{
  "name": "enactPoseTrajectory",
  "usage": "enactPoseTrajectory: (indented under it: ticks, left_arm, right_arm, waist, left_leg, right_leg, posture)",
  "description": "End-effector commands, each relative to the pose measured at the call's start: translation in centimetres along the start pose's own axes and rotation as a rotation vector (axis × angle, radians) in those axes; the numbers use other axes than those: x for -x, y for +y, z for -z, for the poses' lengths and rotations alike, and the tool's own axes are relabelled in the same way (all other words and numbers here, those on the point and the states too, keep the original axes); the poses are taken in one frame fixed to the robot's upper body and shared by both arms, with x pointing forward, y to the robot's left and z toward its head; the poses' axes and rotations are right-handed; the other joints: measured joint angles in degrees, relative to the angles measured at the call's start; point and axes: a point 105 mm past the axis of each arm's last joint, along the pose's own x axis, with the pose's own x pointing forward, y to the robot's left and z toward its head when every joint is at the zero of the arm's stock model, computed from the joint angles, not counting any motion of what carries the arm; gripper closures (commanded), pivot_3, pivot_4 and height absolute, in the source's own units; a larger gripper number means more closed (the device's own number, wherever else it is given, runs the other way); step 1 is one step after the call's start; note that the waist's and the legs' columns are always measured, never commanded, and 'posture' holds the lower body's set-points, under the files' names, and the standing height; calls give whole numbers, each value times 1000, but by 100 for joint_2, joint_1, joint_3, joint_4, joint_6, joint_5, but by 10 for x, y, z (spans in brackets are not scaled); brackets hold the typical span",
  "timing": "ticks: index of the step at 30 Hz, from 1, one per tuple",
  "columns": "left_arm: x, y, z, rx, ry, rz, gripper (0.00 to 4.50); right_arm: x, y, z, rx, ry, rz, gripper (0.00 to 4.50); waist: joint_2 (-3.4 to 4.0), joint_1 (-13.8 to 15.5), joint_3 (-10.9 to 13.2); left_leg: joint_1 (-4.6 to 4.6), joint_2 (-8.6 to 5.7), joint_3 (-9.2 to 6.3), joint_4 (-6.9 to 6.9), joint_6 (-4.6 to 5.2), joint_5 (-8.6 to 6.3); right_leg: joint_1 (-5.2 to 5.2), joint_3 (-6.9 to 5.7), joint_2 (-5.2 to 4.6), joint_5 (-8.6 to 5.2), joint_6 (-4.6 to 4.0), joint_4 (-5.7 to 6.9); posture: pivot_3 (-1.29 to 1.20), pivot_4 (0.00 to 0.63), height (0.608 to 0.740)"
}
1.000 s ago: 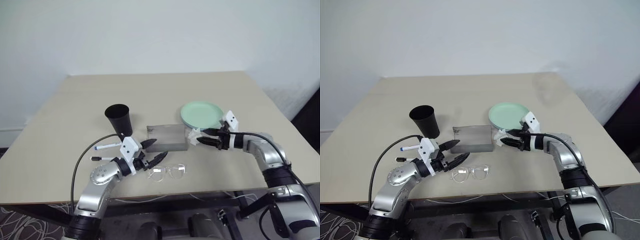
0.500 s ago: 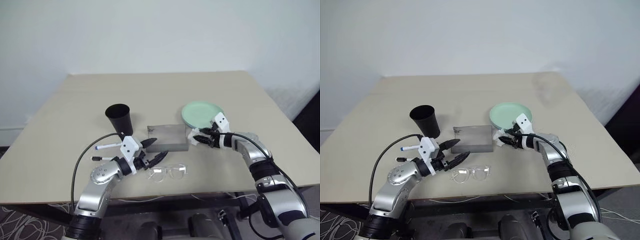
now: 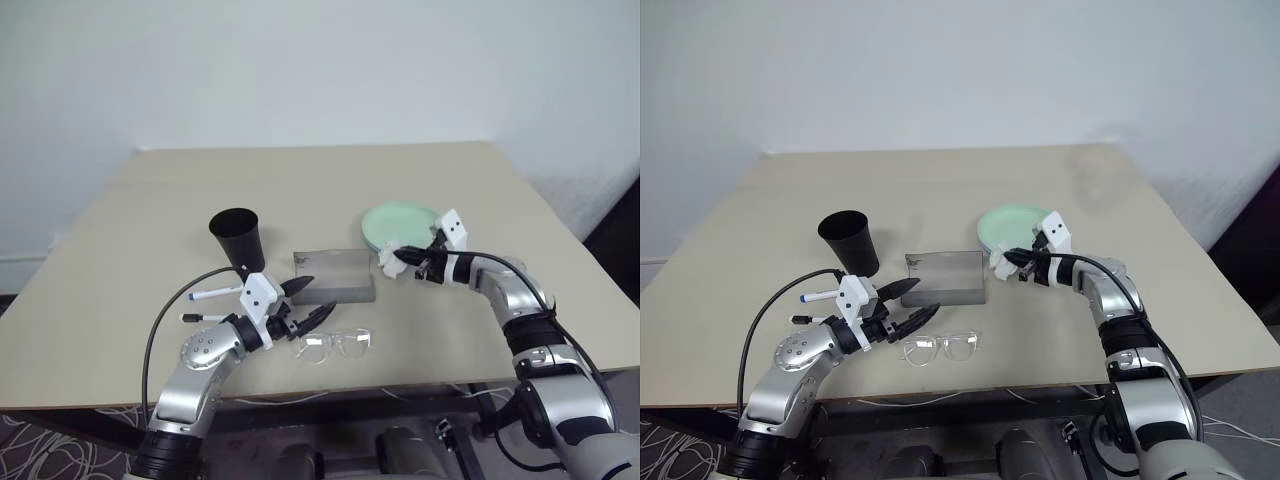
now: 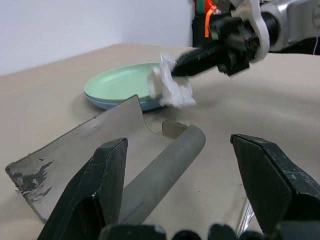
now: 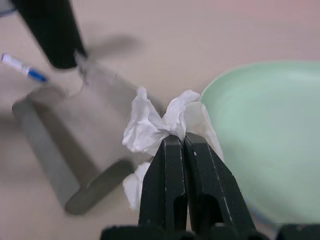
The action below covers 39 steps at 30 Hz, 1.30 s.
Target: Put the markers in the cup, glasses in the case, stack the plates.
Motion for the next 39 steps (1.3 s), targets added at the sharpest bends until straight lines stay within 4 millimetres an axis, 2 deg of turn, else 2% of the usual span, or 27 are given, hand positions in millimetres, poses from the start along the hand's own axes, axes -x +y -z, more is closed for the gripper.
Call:
enactPoseTrajectory:
  ticks: [1, 6, 7, 10, 16, 21, 23, 25, 31, 39]
  left_arm:
    - [-1, -1, -10, -32, -37, 7, 997]
    - [-3, -1, -10, -34, -39, 8, 997]
    - [-3, -1, -10, -36, -39, 7, 997]
    - [-3, 0, -11, -39, -41, 4, 997]
    - [-2, 3, -8, -44, -36, -2, 997]
    - [0, 5, -7, -67, -12, 25, 997]
    - [0, 8, -10, -94, 24, 95, 997]
    - [0, 8, -12, -109, 58, 167, 997]
    - [-2, 3, -10, -163, 219, 433, 997]
    - [-21, -4, -3, -195, 343, 626, 997]
  right_arm:
    - [2, -22, -39, 28, -102, 117, 4481]
    - [-4, -42, -33, 34, -55, 248, 4481]
    - [-5, -45, -30, 37, -35, 273, 4287]
    - [-7, -51, -22, 34, -2, 315, 3482]
    - [-5, -59, -18, 61, 4, 371, 1412]
    - [1, -57, -24, 67, -59, 332, 1412]
    - [5, -41, -37, 73, -143, 190, 1412]
    - [8, -26, -40, 86, -174, 76, 1412]
    - [22, 19, -27, 94, -142, -194, 1412]
    - [25, 32, -20, 75, -130, -208, 1412]
  waist:
    - [1, -4, 0]
    - [0, -6, -1]
    - [0, -2, -1]
    - [1, -6, -1]
    - [2, -14, -1]
    - [2, -13, -1]
    - [2, -9, 0]
    - [3, -6, -1]
    - [6, -8, -1]
    - [10, -1, 2]
  left_leg:
    - [0, 0, 0, 0, 0, 0]
    - [1, 1, -1, -2, 0, 0]
    - [0, 0, 0, -3, 0, 0]
    - [-3, -1, 1, -4, 0, 0]
    - [-2, -1, 1, -4, 1, 1]
    - [0, -1, 1, -4, 1, 1]
    - [-1, -1, 0, -4, 1, 1]
    - [-3, -1, -5, -3, 2, 1]
    - [-3, -2, -4, -3, 1, 0]
    - [2, 0, -1, 1, 1, 1]
  right_leg:
    - [0, 0, 0, 0, 0, 0]
    - [1, -1, 0, 2, -3, -2]
    - [0, -1, 0, 2, -3, -3]
    - [0, 1, 0, 2, -3, -7]
    - [0, 3, 0, 2, -3, -5]
    - [1, 3, 1, 3, -5, -4]
    - [1, 2, 1, 3, -5, -5]
    - [1, -1, 2, 3, -4, -4]
    - [3, -3, 2, 2, -3, -6]
    - [1, -3, 2, 2, -3, 1]
  posture:
    - [0, 0, 737]
    - [0, 0, 737]
    - [0, 0, 737]
    - [0, 0, 737]
    - [0, 0, 737]
    - [0, 0, 737]
    - [0, 0, 737]
    - [0, 0, 737]
    - [0, 0, 737]
    - [0, 0, 737]
